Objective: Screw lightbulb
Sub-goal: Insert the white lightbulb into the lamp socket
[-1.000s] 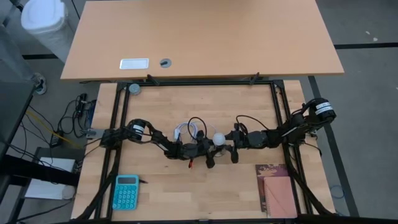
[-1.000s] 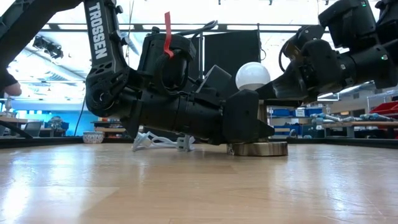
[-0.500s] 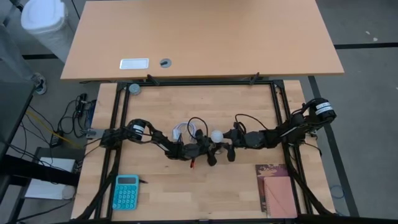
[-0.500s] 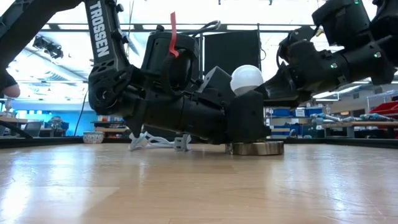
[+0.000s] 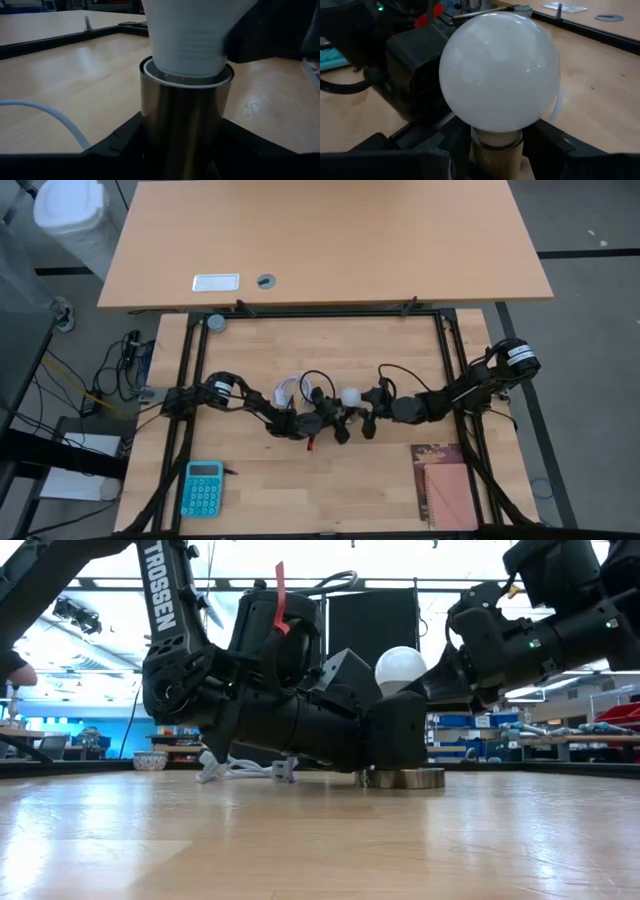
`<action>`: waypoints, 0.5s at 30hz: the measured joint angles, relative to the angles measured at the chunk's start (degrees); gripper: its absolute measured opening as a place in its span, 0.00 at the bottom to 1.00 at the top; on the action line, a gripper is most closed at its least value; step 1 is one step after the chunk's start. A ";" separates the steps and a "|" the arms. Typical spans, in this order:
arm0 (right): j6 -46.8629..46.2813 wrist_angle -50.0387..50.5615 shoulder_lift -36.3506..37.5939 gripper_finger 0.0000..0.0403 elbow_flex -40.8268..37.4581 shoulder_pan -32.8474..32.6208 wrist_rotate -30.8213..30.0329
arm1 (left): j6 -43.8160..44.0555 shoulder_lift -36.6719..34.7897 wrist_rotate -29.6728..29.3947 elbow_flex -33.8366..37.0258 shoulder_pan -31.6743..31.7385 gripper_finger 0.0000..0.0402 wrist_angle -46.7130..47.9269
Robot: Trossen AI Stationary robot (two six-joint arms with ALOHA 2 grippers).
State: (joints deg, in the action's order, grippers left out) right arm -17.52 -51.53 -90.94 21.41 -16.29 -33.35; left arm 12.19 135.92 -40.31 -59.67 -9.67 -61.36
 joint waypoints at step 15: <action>-5.74 8.42 -0.07 0.40 4.30 -0.37 -7.04 | 2.75 0.26 -9.44 -4.38 0.13 0.49 5.04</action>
State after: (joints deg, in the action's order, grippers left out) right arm -23.26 -43.10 -91.00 25.71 -16.67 -40.40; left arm 14.94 136.18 -49.75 -64.05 -9.54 -56.31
